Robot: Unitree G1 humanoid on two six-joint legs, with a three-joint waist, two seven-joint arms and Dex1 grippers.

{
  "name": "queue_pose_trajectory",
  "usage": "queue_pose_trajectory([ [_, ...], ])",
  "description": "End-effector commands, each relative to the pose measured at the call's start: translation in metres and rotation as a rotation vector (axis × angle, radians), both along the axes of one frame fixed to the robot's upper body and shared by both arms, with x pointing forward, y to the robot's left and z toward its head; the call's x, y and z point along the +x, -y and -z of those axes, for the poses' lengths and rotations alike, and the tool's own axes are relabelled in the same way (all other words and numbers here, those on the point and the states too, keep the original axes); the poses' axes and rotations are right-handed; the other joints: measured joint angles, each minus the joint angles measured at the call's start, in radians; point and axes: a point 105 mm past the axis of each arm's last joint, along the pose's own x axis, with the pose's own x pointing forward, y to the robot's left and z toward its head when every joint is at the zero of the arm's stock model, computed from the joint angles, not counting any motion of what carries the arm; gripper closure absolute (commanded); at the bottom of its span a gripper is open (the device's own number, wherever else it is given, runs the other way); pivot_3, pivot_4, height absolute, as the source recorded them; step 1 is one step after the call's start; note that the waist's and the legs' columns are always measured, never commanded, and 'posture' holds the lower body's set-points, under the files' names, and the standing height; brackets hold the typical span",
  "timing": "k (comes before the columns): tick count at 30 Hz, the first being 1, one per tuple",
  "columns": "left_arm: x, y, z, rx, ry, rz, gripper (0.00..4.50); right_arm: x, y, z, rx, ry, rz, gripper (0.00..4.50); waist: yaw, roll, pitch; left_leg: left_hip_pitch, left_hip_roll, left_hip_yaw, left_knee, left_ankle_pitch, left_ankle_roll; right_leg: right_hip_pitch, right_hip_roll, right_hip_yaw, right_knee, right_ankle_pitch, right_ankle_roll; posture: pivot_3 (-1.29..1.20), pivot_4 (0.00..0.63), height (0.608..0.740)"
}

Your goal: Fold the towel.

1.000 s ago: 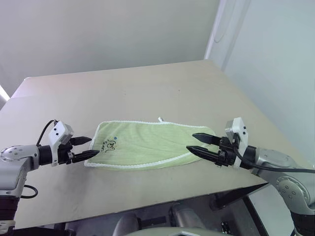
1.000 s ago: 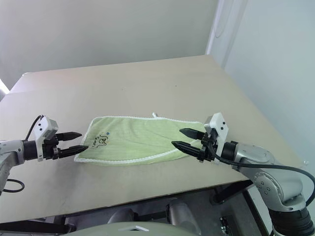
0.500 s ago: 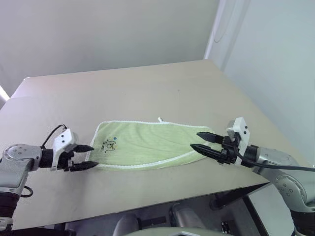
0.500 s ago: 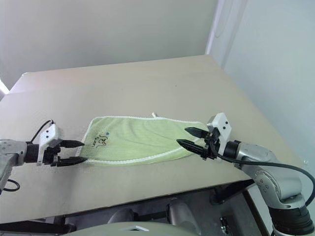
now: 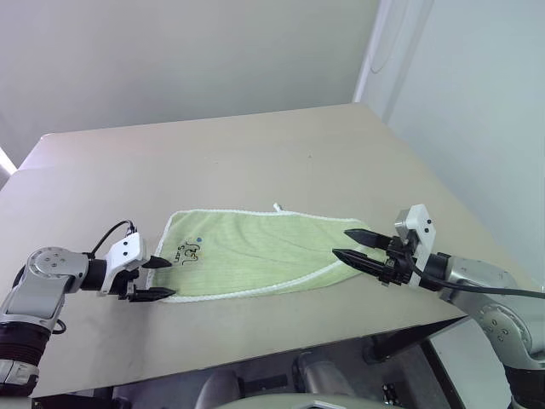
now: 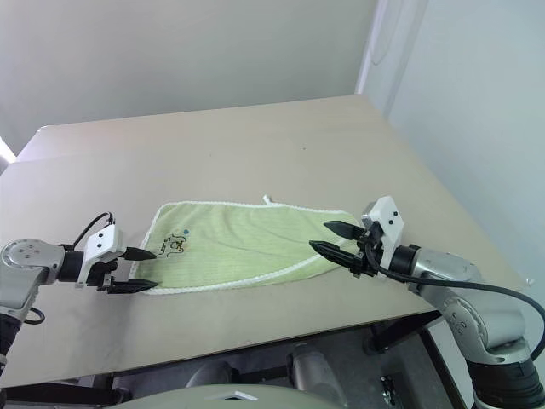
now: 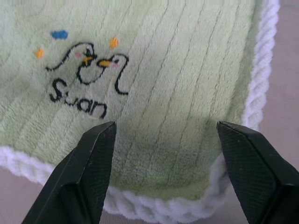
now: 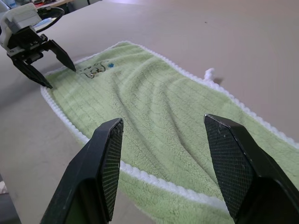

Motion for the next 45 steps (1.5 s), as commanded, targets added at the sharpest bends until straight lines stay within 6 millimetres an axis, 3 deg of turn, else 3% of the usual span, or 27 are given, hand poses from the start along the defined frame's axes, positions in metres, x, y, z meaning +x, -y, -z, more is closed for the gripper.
queue_pose_trajectory([
  [1, -0.008, -0.011, -0.022, 0.03, 0.033, 0.037, 0.87, 0.0, -0.001, -0.013, 0.004, 0.062, -0.005, 1.63, -0.002, 0.0, 0.0, 0.0, 0.0, 0.0, 0.0, 0.0, 0.0, 0.0, 0.0, 0.0, 0.0, 0.0, 0.0, 0.0, 0.0, 0.74],
  [6, -0.018, -0.022, -0.016, 0.1, 0.014, 0.048, 0.87, 0.007, -0.006, -0.011, 0.013, 0.07, -0.007, 1.63, 0.003, 0.0, 0.0, 0.0, 0.0, 0.0, 0.0, 0.0, 0.0, 0.0, 0.0, 0.0, 0.0, 0.0, 0.0, 0.0, 0.0, 0.74],
  [13, -0.005, -0.007, -0.006, 0.089, 0.073, 0.048, 0.87, 0.009, -0.008, -0.012, 0.009, 0.083, -0.006, 1.63, 0.003, 0.0, 0.0, 0.0, 0.0, 0.0, 0.0, 0.0, 0.0, 0.0, 0.0, 0.0, 0.0, 0.0, 0.0, 0.0, 0.0, 0.74],
  [21, -0.012, -0.007, 0.012, 0.159, 0.045, 0.136, 0.87, 0.007, -0.004, -0.012, -0.011, 0.087, 0.011, 1.63, 0.002, 0.001, 0.0, 0.0, 0.0, 0.0, 0.0, 0.0, 0.0, 0.0, 0.0, 0.0, 0.0, 0.0, 0.0, 0.0, 0.0, 0.74],
  [24, -0.011, -0.01, 0.016, 0.188, 0.048, 0.156, 1.47, 0.007, -0.003, -0.012, -0.012, 0.088, 0.018, 1.6, 0.002, 0.003, -0.001, 0.001, 0.0, 0.0, 0.0, 0.0, 0.0, 0.001, 0.0, 0.0, 0.0, 0.0, 0.0, 0.0, 0.0, 0.74],
  [33, -0.005, -0.007, 0.022, 0.162, 0.042, 0.165, 4.49, 0.006, 0.0, -0.01, -0.023, 0.084, 0.038, 1.6, 0.002, 0.011, -0.006, 0.004, 0.0, 0.0, 0.001, 0.0, 0.0, 0.003, 0.0, 0.0, 0.002, 0.0, 0.0, 0.0, 0.0, 0.74],
  [39, 0.001, -0.003, 0.02, 0.148, 0.051, 0.151, 4.49, 0.011, 0.018, 0.016, -0.189, -0.055, 0.081, 1.6, 0.003, 0.013, -0.007, 0.005, 0.0, 0.0, 0.002, 0.0, 0.0, 0.003, 0.0, 0.0, 0.002, 0.0, 0.0, 0.0, 0.0, 0.74],
  [45, 0.005, -0.001, 0.024, 0.147, 0.065, 0.133, 4.49, 0.039, 0.027, 0.018, -0.214, -0.053, 0.152, 1.6, 0.005, 0.015, -0.008, 0.005, 0.0, 0.0, 0.002, 0.0, 0.0, 0.003, 0.0, 0.0, 0.002, 0.0, 0.0, 0.0, 0.0, 0.74],
])
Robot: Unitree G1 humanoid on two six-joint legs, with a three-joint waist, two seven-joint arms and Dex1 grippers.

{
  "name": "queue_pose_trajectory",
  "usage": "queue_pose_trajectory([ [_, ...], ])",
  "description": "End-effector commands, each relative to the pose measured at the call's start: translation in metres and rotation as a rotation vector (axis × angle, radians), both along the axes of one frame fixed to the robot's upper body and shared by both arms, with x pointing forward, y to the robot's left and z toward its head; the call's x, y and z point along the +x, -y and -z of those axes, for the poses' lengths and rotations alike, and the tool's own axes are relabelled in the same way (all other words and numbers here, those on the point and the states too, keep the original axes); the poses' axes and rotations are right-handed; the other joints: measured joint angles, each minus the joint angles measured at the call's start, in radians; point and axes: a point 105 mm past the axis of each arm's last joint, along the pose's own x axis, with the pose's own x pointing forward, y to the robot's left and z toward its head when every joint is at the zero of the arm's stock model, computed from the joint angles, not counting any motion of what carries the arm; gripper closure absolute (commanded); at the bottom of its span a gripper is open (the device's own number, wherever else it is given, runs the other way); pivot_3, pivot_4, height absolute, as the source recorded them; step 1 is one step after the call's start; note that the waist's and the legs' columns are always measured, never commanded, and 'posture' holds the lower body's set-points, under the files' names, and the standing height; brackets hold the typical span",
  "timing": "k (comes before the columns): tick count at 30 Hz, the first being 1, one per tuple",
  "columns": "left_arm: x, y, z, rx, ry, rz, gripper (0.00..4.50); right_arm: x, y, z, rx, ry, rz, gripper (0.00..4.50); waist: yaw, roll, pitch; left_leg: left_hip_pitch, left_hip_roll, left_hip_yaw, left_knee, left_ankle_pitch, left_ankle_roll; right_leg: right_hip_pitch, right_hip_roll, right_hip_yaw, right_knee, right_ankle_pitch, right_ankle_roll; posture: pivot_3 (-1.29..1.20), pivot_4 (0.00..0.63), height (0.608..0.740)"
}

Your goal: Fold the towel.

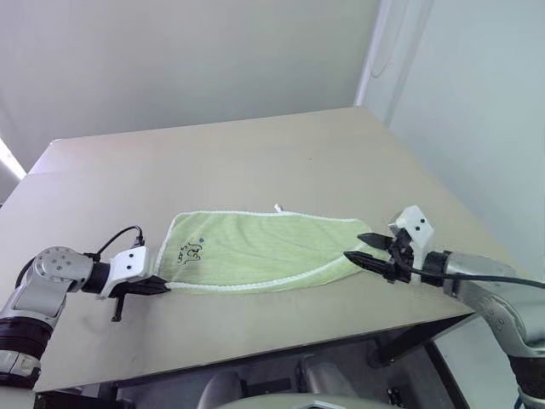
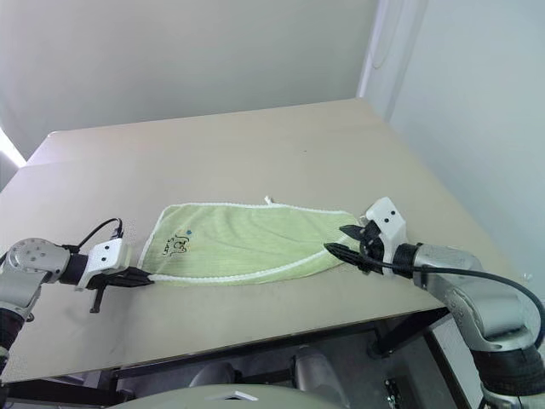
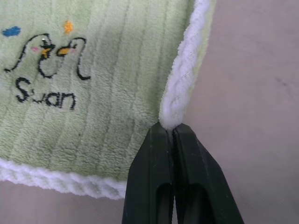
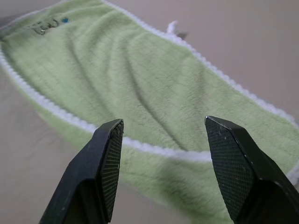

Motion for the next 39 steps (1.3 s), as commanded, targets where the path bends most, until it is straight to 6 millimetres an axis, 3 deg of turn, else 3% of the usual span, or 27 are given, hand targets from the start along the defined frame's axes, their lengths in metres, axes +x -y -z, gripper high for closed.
queue_pose_trajectory([
  [1, 0.004, 0.001, 0.005, 0.005, 0.01, -0.03, 4.49, 0.011, 0.006, -0.006, -0.024, 0.035, 0.016, 1.6, 0.003, 0.0, 0.0, 0.0, 0.0, 0.0, 0.0, 0.0, 0.0, 0.0, 0.0, 0.0, 0.0, 0.0, 0.0, 0.0, 0.0, 0.74],
  [12, 0.001, -0.004, 0.009, 0.024, 0.013, -0.047, 4.49, 0.015, 0.038, 0.005, -0.091, -0.045, 0.021, 1.6, 0.009, 0.003, -0.001, -0.001, 0.0, 0.0, 0.0, 0.0, 0.0, 0.001, 0.0, 0.0, 0.0, 0.0, 0.0, 0.0, 0.0, 0.74],
  [18, 0.0, -0.001, 0.01, 0.012, 0.017, -0.053, 4.49, 0.009, 0.034, 0.006, -0.078, -0.065, -0.02, 1.6, 0.006, 0.004, -0.001, 0.0, 0.0, 0.0, 0.0, 0.0, 0.0, 0.0, 0.0, 0.0, 0.0, 0.0, 0.0, 0.0, 0.0, 0.74],
  [21, -0.001, -0.002, 0.011, 0.016, 0.017, -0.056, 4.5, 0.01, 0.032, 0.002, -0.084, -0.026, -0.021, 2.14, 0.004, 0.005, -0.002, 0.0, 0.0, 0.0, 0.0, 0.0, 0.0, 0.0, 0.0, 0.0, 0.0, 0.0, 0.0, 0.0, 0.0, 0.74],
  [27, 0.005, -0.006, 0.006, -0.011, 0.032, -0.108, 4.5, 0.002, 0.029, -0.012, -0.072, 0.007, -0.069, 4.32, 0.003, 0.005, -0.002, 0.0, 0.0, 0.0, 0.0, 0.0, 0.0, 0.0, 0.0, 0.0, 0.0, 0.0, 0.0, 0.0, 0.0, 0.74],
  [28, 0.006, -0.008, 0.005, -0.017, 0.035, -0.121, 4.5, 0.001, 0.029, -0.015, -0.07, 0.015, -0.076, 4.47, 0.002, 0.005, -0.002, 0.0, 0.0, 0.0, 0.0, 0.0, 0.0, 0.0, 0.0, 0.0, 0.0, 0.0, 0.0, 0.0, 0.0, 0.74],
  [33, 0.028, -0.006, -0.02, -0.163, 0.075, -0.25, 4.5, 0.002, 0.031, -0.028, -0.06, 0.055, -0.088, 4.47, 0.001, 0.001, 0.001, -0.001, 0.0, -0.001, 0.0, 0.0, 0.0, -0.001, 0.0, -0.001, 0.0, 0.0, 0.0, 0.0, 0.0, 0.74],
  [39, 0.079, 0.001, -0.087, -0.459, 0.183, -0.429, 4.5, 0.042, 0.035, -0.078, 0.07, 0.257, 0.054, 4.47, -0.007, -0.007, 0.006, -0.004, 0.0, -0.002, 0.002, 0.0, 0.0, -0.004, 0.0, -0.002, -0.001, 0.0, 0.0, 0.0, 0.0, 0.74],
])
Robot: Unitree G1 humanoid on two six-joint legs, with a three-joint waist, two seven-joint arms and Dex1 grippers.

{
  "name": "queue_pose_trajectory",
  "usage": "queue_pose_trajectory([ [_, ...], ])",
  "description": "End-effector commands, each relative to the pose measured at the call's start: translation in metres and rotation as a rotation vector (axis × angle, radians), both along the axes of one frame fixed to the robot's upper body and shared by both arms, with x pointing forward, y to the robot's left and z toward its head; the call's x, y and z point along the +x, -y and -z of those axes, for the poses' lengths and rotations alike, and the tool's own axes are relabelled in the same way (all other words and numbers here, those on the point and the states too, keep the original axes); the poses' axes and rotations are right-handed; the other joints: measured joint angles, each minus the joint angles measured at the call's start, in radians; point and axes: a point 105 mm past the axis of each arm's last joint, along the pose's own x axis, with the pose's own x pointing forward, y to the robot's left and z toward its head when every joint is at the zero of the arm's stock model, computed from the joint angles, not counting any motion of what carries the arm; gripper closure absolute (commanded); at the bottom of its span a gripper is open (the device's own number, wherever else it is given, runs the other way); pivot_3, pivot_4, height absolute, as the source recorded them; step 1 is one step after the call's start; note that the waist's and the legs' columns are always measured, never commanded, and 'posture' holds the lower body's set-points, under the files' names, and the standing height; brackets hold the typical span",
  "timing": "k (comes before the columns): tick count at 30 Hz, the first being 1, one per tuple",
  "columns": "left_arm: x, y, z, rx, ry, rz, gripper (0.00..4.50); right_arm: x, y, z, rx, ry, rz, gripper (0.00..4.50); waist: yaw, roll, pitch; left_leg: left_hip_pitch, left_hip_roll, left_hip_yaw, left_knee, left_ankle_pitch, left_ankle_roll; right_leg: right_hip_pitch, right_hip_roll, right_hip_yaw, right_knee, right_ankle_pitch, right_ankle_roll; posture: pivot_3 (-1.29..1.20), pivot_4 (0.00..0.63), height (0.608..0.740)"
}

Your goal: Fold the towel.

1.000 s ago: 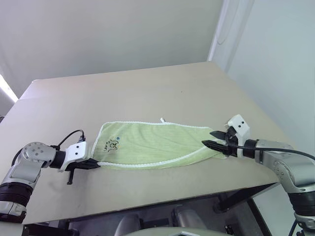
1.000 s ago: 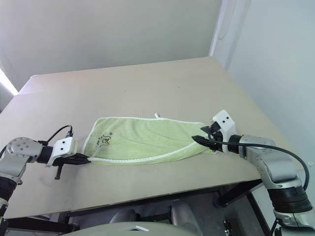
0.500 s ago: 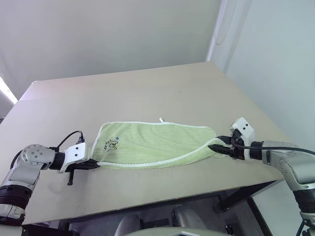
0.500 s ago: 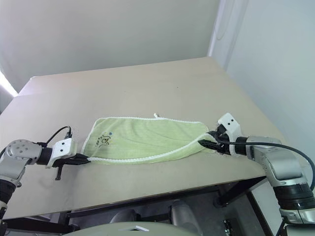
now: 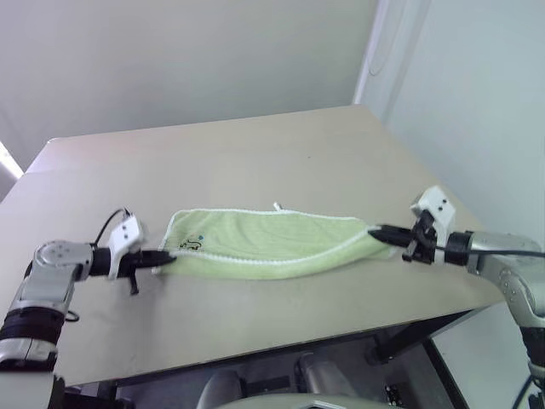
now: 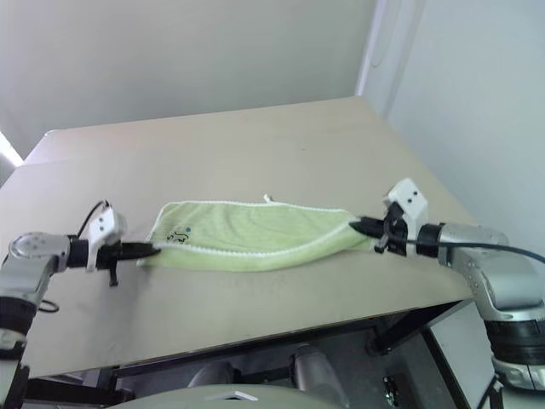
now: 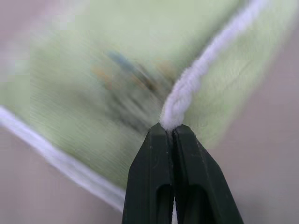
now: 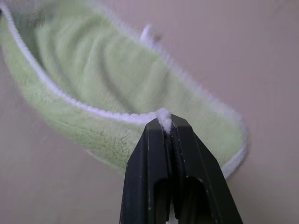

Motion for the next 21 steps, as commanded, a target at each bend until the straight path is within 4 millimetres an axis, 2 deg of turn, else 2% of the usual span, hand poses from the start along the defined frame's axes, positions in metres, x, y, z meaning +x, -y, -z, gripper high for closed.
queue_pose_trajectory([
  [1, 0.031, 0.001, -0.057, -0.155, 0.143, -0.096, 4.5, 0.026, 0.006, -0.042, 0.066, 0.176, 0.097, 4.47, -0.004, -0.002, 0.0, 0.0, 0.0, 0.0, 0.0, 0.0, 0.0, 0.0, 0.0, 0.0, 0.0, 0.0, 0.0, 0.0, 0.0, 0.74],
  [6, 0.075, 0.003, -0.107, -0.339, 0.263, -0.251, 4.5, 0.07, 0.006, -0.069, 0.12, 0.322, 0.239, 4.47, 0.001, -0.002, 0.0, -0.001, -0.001, 0.0, -0.004, -0.001, 0.002, 0.0, 0.0, 0.001, -0.001, 0.005, 0.005, 0.0, 0.0, 0.74],
  [11, 0.104, -0.017, -0.144, -0.348, 0.394, -0.434, 4.5, 0.111, 0.009, -0.092, 0.135, 0.477, 0.386, 4.47, 0.0, -0.002, 0.0, -0.005, -0.001, 0.0, -0.006, -0.002, 0.004, -0.004, 0.0, 0.002, -0.003, 0.007, 0.002, 0.0, 0.0, 0.74],
  [14, 0.107, -0.028, -0.159, -0.308, 0.455, -0.484, 4.5, 0.124, 0.01, -0.1, 0.13, 0.524, 0.421, 4.47, 0.001, -0.002, 0.0, -0.005, -0.001, 0.0, -0.006, -0.002, 0.004, -0.005, 0.0, 0.002, -0.003, 0.007, 0.002, 0.0, 0.0, 0.74],
  [17, 0.102, -0.042, -0.174, -0.243, 0.502, -0.485, 4.5, 0.127, 0.01, -0.116, 0.154, 0.595, 0.408, 4.47, -0.001, -0.002, 0.0, -0.005, -0.001, 0.0, -0.008, -0.002, 0.004, -0.005, 0.0, 0.002, -0.003, 0.007, 0.002, 0.0, 0.0, 0.74],
  [21, 0.082, -0.047, -0.163, -0.123, 0.468, -0.348, 4.5, 0.11, 0.0, -0.102, 0.16, 0.56, 0.252, 4.47, -0.007, -0.002, 0.0, -0.005, -0.001, 0.0, -0.01, -0.002, 0.004, -0.005, 0.0, 0.002, -0.003, 0.007, 0.001, 0.0, 0.0, 0.74],
])
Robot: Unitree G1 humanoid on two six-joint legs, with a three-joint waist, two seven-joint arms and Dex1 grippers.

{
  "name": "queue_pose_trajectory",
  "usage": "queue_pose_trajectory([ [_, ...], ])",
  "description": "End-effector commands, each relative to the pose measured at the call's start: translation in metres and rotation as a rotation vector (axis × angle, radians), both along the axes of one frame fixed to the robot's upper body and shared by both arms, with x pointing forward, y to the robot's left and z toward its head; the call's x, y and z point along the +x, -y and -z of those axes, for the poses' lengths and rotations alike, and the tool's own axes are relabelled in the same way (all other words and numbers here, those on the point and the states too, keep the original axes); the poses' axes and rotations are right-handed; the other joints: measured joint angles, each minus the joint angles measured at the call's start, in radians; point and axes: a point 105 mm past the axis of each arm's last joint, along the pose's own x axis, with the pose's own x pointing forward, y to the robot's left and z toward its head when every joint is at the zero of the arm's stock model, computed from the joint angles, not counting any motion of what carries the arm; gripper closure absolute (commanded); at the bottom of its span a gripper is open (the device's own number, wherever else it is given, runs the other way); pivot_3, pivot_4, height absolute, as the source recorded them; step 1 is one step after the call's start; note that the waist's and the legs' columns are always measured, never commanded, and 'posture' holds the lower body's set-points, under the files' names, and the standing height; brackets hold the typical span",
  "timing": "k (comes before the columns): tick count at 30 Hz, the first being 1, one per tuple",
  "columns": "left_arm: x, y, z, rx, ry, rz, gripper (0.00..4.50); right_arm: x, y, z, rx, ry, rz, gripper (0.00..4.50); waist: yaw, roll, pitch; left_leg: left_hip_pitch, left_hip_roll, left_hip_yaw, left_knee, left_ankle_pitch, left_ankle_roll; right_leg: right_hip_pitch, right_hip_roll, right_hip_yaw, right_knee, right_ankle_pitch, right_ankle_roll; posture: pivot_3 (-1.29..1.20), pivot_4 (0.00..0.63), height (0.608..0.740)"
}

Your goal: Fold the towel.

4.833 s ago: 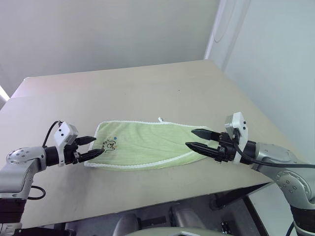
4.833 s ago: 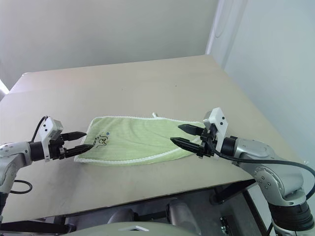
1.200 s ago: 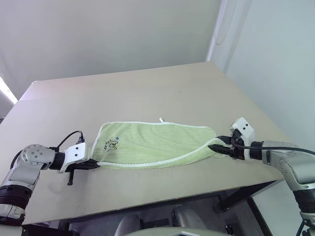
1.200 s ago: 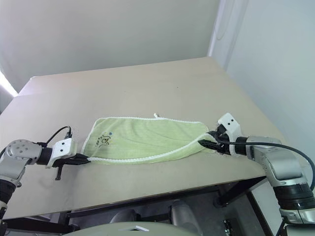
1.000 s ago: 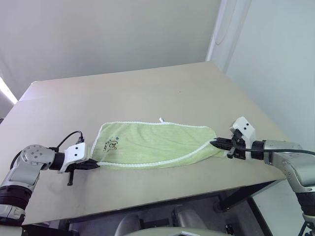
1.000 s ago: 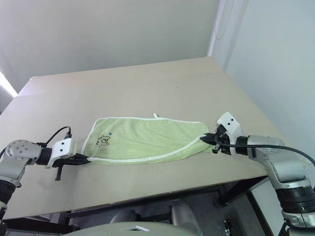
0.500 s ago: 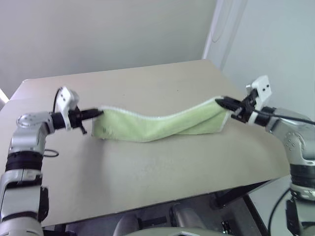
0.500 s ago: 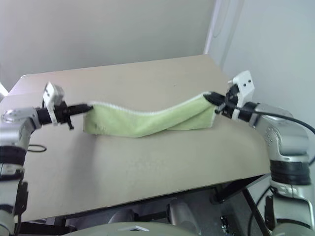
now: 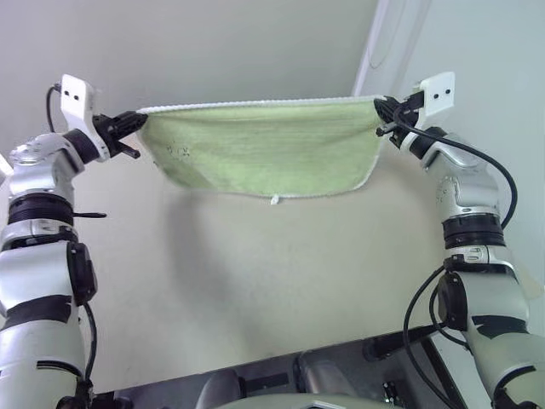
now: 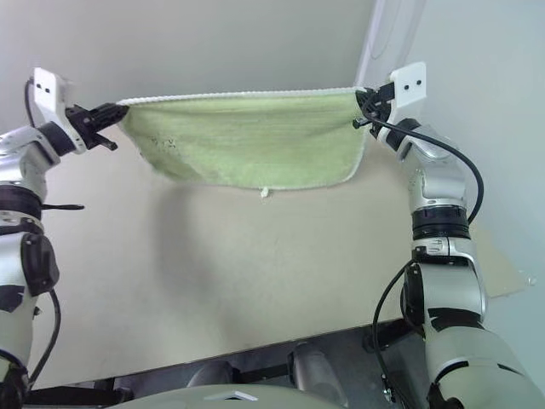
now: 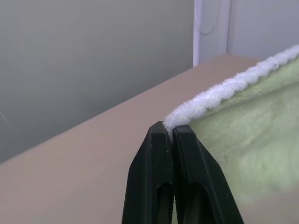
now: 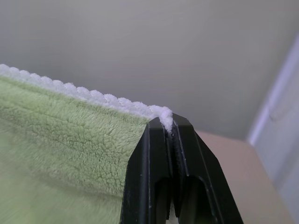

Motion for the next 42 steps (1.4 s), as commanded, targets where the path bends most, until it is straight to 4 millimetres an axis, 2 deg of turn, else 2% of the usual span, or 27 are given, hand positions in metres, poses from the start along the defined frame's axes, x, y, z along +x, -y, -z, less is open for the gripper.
queue_pose_trajectory([
  [1, -0.022, -0.018, -0.004, 0.119, -0.002, 0.053, 4.5, -0.022, 0.006, -0.002, -0.016, 0.033, -0.083, 4.47, -0.002, 0.0, 0.0, 0.0, 0.0, 0.0, 0.0, 0.0, 0.0, 0.0, 0.0, 0.0, 0.0, 0.0, 0.0, 0.0, 0.0, 0.74],
  [4, -0.046, -0.028, 0.008, 0.157, -0.064, 0.111, 4.5, -0.048, 0.0, 0.013, -0.032, -0.007, -0.185, 4.47, -0.003, 0.0, 0.0, 0.002, 0.0, 0.0, -0.004, 0.0, 0.0, 0.0, 0.0, 0.0, 0.001, -0.002, -0.001, 0.0, 0.0, 0.74],
  [9, -0.094, -0.034, 0.049, 0.251, -0.214, 0.184, 4.5, -0.101, -0.014, 0.051, -0.114, -0.147, -0.375, 4.47, -0.005, 0.0, 0.0, 0.002, 0.001, 0.0, -0.004, 0.0, 0.0, -0.001, 0.0, 0.0, 0.003, -0.004, -0.002, 0.0, 0.0, 0.74],
  [12, -0.119, -0.036, 0.077, 0.258, -0.315, 0.187, 4.5, -0.115, -0.017, 0.072, -0.147, -0.223, -0.383, 4.47, -0.007, 0.0, 0.0, 0.003, 0.001, 0.0, -0.004, 0.0, 0.0, 0.0, 0.0, 0.0, 0.003, -0.005, 0.0, 0.0, 0.0, 0.74],
  [15, -0.138, -0.037, 0.104, 0.283, -0.401, 0.185, 4.5, -0.126, -0.016, 0.082, -0.126, -0.275, -0.385, 4.47, -0.01, 0.0, 0.0, 0.005, 0.001, 0.0, -0.001, 0.0, 0.0, 0.003, 0.0, 0.0, 0.003, -0.008, -0.004, 0.0, 0.0, 0.74],
  [20, -0.167, -0.041, 0.121, 0.294, -0.477, 0.185, 4.5, -0.157, -0.017, 0.096, -0.094, -0.385, -0.432, 4.47, -0.013, -0.001, 0.0, 0.006, 0.002, -0.001, 0.007, 0.0, 0.0, 0.006, 0.0, -0.002, 0.006, -0.007, -0.004, 0.0, 0.0, 0.74],
  [25, -0.19, -0.049, 0.126, 0.299, -0.536, 0.159, 4.5, -0.195, -0.014, 0.113, -0.079, -0.503, -0.46, 4.47, -0.015, -0.001, 0.0, 0.005, 0.001, 0.0, 0.007, 0.0, 0.0, 0.005, -0.001, -0.002, 0.005, -0.007, -0.004, 0.0, 0.0, 0.74],
  [27, -0.191, -0.051, 0.127, 0.308, -0.546, 0.155, 4.5, -0.202, -0.012, 0.118, -0.082, -0.526, -0.461, 4.47, -0.015, -0.003, 0.001, 0.005, 0.002, 0.0, 0.007, 0.0, 0.0, 0.005, -0.001, -0.002, 0.005, -0.007, -0.004, 0.0, 0.0, 0.74],
  [29, -0.186, -0.051, 0.128, 0.308, -0.541, 0.154, 4.5, -0.195, -0.01, 0.122, -0.078, -0.521, -0.435, 4.47, -0.016, -0.003, 0.001, 0.006, 0.002, 0.0, 0.007, 0.0, -0.001, 0.005, -0.001, -0.002, 0.004, -0.007, -0.004, 0.0, 0.0, 0.74],
  [32, -0.168, -0.043, 0.129, 0.286, -0.505, 0.157, 4.5, -0.176, -0.007, 0.128, -0.104, -0.511, -0.393, 4.47, -0.018, -0.006, 0.002, 0.007, 0.002, 0.0, 0.008, 0.0, -0.001, 0.006, -0.001, -0.003, 0.001, -0.007, -0.004, 0.0, 0.0, 0.74],
  [36, -0.144, -0.031, 0.128, 0.248, -0.45, 0.166, 4.5, -0.156, -0.003, 0.126, -0.116, -0.47, -0.336, 4.47, -0.019, -0.005, 0.002, 0.007, 0.002, -0.001, 0.008, 0.0, -0.001, 0.007, -0.003, -0.008, -0.007, -0.007, -0.004, 0.0, 0.0, 0.74],
  [42, -0.108, -0.026, 0.136, 0.192, -0.412, 0.106, 4.5, -0.13, 0.0, 0.133, -0.124, -0.448, -0.268, 4.47, -0.015, -0.008, 0.001, 0.006, 0.0, 0.0, 0.009, 0.0, -0.001, 0.006, -0.003, -0.004, 0.001, -0.002, 0.0, 0.0, 0.0, 0.74],
])
